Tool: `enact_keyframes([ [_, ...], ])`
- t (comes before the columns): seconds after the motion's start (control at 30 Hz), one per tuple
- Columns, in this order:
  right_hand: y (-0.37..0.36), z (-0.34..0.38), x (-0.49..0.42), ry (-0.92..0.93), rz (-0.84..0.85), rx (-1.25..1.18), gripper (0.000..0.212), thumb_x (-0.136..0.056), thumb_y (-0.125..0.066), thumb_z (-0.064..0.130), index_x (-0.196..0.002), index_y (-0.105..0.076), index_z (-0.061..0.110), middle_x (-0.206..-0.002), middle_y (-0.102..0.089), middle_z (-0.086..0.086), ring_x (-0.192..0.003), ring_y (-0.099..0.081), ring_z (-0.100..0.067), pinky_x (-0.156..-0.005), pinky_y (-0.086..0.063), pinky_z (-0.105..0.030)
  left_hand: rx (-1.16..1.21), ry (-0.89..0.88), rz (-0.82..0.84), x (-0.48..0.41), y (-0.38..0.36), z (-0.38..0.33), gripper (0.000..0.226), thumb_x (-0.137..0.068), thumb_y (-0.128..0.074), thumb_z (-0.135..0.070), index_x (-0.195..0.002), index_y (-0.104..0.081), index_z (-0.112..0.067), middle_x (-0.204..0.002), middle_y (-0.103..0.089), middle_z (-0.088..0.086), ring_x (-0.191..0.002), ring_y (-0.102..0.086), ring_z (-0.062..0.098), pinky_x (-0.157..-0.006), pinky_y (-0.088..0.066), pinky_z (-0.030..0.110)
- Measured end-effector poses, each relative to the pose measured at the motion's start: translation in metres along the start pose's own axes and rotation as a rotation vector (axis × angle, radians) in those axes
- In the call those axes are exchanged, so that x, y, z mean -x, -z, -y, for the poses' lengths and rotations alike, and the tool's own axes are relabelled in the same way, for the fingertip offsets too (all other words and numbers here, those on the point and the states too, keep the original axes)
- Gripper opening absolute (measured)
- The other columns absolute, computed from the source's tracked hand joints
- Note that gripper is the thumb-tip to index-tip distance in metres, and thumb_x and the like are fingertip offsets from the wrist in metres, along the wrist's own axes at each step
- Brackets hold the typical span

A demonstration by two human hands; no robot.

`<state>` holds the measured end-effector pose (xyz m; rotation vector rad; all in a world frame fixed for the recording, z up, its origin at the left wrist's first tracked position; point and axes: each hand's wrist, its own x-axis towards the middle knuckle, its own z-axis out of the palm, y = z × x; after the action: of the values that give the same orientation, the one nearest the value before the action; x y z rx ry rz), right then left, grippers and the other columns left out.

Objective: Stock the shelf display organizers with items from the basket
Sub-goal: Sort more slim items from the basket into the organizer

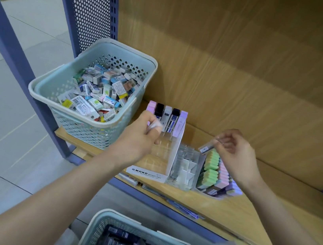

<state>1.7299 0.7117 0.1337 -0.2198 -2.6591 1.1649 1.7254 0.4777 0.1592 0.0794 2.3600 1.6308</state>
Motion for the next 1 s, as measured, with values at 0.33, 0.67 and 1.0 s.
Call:
enact_keyframes([
  [0.33,-0.037,-0.030,-0.002,0.136,0.327,0.300,0.009,-0.086,-0.064,0.012,-0.089,-0.058,0.018,-0.086,-0.062,0.003,-0.083,-0.059,-0.012,-0.077,-0.051,-0.028,-0.002,0.106,-0.001,-0.011,-0.025,0.004,0.018,-0.097,-0.042,-0.017,-0.080,-0.038,-0.021,-0.088,-0.061,0.006,-0.060,-0.044,0.015,-0.059,-0.033,0.030],
  [0.67,-0.050,-0.038,-0.011,0.221,0.380,0.631,0.014,-0.090,-0.060,0.024,-0.103,-0.060,0.017,-0.103,-0.058,0.000,-0.099,-0.054,-0.019,-0.070,-0.039,-0.027,-0.063,0.015,0.070,-0.009,-0.023,0.000,0.014,-0.096,-0.048,-0.029,-0.083,-0.049,-0.023,-0.080,-0.060,0.004,-0.057,-0.047,0.016,-0.050,-0.038,0.024],
  [1.0,-0.054,-0.034,-0.001,0.342,0.305,0.673,0.021,-0.097,-0.047,0.022,-0.116,-0.052,0.014,-0.112,-0.055,-0.003,-0.102,-0.055,-0.022,-0.077,-0.045,-0.031,-0.103,0.030,0.076,-0.009,-0.023,0.010,0.012,-0.095,-0.049,-0.015,-0.084,-0.048,-0.021,-0.072,-0.053,0.000,-0.056,-0.047,0.011,-0.054,-0.040,0.021],
])
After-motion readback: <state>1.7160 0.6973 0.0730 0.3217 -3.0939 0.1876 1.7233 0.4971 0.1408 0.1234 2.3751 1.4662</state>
